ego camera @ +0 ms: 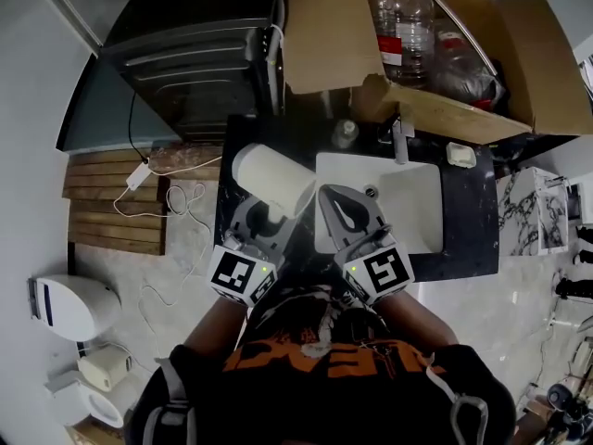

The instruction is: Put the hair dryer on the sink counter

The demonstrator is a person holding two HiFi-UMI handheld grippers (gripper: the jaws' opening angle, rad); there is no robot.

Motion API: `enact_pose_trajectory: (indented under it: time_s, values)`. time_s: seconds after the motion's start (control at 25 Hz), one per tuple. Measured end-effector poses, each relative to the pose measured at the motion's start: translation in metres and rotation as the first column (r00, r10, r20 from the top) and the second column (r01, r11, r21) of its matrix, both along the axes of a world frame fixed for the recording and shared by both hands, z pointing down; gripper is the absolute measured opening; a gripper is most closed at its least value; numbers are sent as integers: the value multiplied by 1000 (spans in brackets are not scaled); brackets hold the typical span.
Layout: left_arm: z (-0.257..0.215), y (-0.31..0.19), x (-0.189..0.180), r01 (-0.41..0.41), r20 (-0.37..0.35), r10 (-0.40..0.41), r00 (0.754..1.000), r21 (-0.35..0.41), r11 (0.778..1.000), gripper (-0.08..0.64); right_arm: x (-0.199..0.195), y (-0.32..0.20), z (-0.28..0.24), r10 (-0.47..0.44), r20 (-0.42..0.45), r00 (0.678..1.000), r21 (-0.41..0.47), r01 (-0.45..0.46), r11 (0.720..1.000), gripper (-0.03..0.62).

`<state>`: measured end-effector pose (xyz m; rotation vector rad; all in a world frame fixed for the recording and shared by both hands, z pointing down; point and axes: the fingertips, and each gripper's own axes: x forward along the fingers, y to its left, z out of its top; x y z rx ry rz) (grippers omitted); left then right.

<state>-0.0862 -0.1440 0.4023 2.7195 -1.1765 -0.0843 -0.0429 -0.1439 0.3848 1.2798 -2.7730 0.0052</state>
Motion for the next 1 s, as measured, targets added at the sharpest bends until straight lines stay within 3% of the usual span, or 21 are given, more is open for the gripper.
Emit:
enact_pose_trajectory:
  time_s: [0.44, 1.0]
  values:
    - [21, -16, -20, 37, 41, -36, 999, -43, 998, 158, -17, -18, 11, -26, 2, 1000, -14, 26, 1000, 14]
    - [88, -36, -43, 116, 157, -80, 984, -234, 965, 158, -32, -45, 76, -35, -37, 999, -147, 29, 989, 14]
